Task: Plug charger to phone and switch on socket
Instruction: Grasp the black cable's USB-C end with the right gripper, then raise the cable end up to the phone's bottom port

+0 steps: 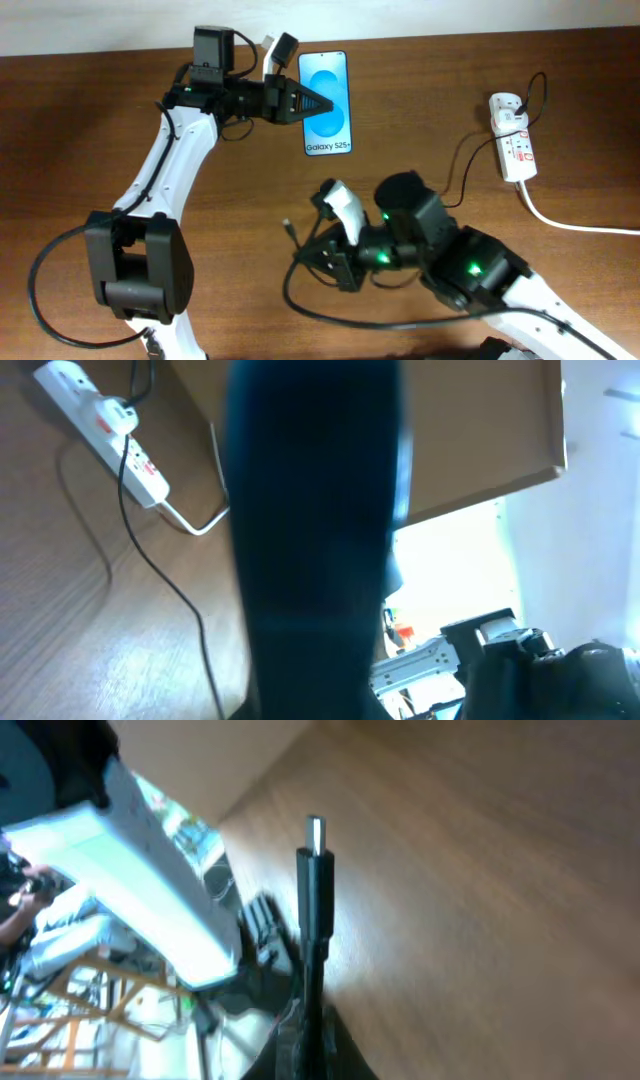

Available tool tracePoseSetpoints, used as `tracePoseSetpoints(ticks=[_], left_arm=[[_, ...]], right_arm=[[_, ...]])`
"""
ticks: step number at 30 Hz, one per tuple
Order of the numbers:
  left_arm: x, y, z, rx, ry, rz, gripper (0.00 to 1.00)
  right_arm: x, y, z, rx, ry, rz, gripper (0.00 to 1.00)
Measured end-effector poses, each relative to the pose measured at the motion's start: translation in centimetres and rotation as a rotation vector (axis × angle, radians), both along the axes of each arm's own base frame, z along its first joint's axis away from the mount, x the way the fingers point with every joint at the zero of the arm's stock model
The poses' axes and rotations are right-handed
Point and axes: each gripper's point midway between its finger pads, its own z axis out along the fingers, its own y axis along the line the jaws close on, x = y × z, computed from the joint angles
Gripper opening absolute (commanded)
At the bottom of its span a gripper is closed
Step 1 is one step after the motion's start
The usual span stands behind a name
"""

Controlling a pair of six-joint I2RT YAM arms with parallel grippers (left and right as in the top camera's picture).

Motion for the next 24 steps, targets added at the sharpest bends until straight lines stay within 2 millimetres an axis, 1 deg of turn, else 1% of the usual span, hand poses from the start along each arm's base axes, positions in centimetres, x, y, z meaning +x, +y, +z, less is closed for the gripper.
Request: tracePoseSetpoints(ticks=[1,2,3,4,5,6,7,9,10,12,13,14,16,17,18,20,21,22,23,24], left_arm=[[0.4,0.6,0.1,-0.003,-0.004,0.013,0.0],[0.8,1.4,0.2,-0.007,-0.007,0.029,0.0],[1.3,2.4,0.2,-0.009,-0.004,0.049,0.0],[1.8,3.4,0.2,-0.011,-0.004,0.073,0.0],[2.1,4.2,0.2,-0.01,-0.004,0.09,0.0],[2.5,4.9,0.2,-0.01,-0.004,0.107,0.0],[2.6,5.2,0.2,-0.01,-0.004,0.114,0.0],[2.6,5.1,0.2,-0.011,-0.005,0.111,0.0],[2.5,4.9,0.3,-0.012,-0.004,0.105,0.0],[2.4,4.9,0.3,-0.012,0.003,0.104,0.0],[2.4,4.9,0.3,-0.012,0.007,0.104,0.0],[2.4,4.9,0.3,-0.012,0.013,0.104,0.0],[2.4,4.9,0.3,-0.011,0.037,0.104,0.0],[2.4,4.9,0.3,-0.01,0.05,0.103,0.0],[2.4,4.9,0.3,-0.009,0.066,0.103,0.0],[2.4,4.9,0.3,-0.007,0.083,0.104,0.0],[2.4,4.8,0.3,-0.008,0.089,0.102,0.0],[2.4,4.8,0.3,-0.007,0.093,0.102,0.0],[2.4,4.8,0.3,-0.007,0.092,0.102,0.0],[2.3,4.8,0.3,-0.007,0.092,0.101,0.0]], right_arm=[[0.8,0.9,0.7,0.048,-0.027,0.005,0.04],[1.2,1.5,1.4,0.082,-0.051,0.011,0.04],[1.5,1.8,1.6,0.101,-0.051,0.01,0.04],[1.6,1.7,1.4,0.096,-0.037,0.004,0.04],[1.7,1.4,1.0,0.086,-0.002,-0.004,0.04],[1.9,0.9,1.0,0.092,0.03,-0.007,0.04],[2.1,0.6,1.3,0.11,0.081,-0.016,0.04],[2.1,-0.1,0.6,0.094,0.184,-0.049,0.04],[2.5,-0.5,0.5,0.092,0.212,-0.076,0.04],[5.0,-1.6,0.2,0.099,0.176,-0.185,0.04],[6.9,-2.2,0.2,0.143,0.116,-0.232,0.04],[8.4,-2.6,0.8,0.23,0.029,-0.238,0.04],[8.4,-2.9,-0.2,0.277,0.019,-0.208,0.04],[8.4,-2.7,-0.9,0.277,0.037,-0.191,0.04],[8.7,-2.0,-0.9,0.315,0.037,-0.151,0.04],[9.2,-1.2,-2.6,0.316,0.097,-0.121,0.04],[9.5,-0.9,-3.8,0.312,0.141,-0.106,0.04],[9.9,-0.9,-4.5,0.313,0.178,-0.11,0.04],[10.6,-1.5,-4.9,0.316,0.218,-0.136,0.04],[11.2,-2.1,-4.6,0.332,0.232,-0.155,0.04]])
